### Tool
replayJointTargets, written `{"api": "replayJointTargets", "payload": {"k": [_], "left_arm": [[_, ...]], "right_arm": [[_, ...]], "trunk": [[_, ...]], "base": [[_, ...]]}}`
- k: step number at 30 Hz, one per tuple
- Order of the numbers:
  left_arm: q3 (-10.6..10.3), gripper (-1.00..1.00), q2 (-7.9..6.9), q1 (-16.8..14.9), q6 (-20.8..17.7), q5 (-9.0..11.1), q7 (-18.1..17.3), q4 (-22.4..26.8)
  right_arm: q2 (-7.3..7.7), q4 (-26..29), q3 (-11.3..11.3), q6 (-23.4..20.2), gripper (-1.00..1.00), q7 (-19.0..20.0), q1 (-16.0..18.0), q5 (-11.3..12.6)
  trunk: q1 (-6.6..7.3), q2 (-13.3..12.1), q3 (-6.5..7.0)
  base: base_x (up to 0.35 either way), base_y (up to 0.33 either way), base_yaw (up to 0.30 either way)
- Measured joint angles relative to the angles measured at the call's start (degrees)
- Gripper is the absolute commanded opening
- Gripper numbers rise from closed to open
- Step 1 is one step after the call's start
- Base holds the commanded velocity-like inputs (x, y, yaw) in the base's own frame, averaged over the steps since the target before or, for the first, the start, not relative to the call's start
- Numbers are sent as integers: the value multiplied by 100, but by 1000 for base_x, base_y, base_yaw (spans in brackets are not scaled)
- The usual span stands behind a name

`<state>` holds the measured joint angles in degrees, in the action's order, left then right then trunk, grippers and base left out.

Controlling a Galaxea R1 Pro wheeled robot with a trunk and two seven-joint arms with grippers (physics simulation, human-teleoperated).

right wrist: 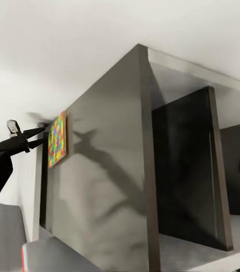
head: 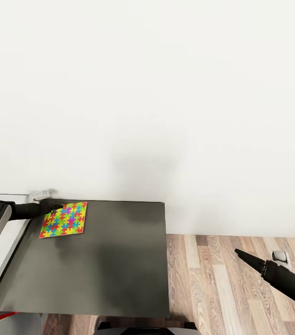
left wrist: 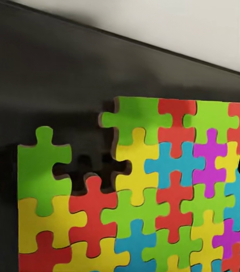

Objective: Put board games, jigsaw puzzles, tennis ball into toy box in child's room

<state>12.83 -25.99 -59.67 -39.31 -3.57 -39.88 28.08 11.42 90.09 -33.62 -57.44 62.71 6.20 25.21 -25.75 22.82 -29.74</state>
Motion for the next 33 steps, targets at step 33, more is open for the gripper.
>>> {"api": "replayJointTargets", "payload": {"k": [33], "left_arm": [[-11,100,16,4,26,-11,-8,0]], "right_arm": [[0,1,0,0,100,0,0,-5]], "trunk": [[0,0,0]], "base": [[-39,-91,0]]}}
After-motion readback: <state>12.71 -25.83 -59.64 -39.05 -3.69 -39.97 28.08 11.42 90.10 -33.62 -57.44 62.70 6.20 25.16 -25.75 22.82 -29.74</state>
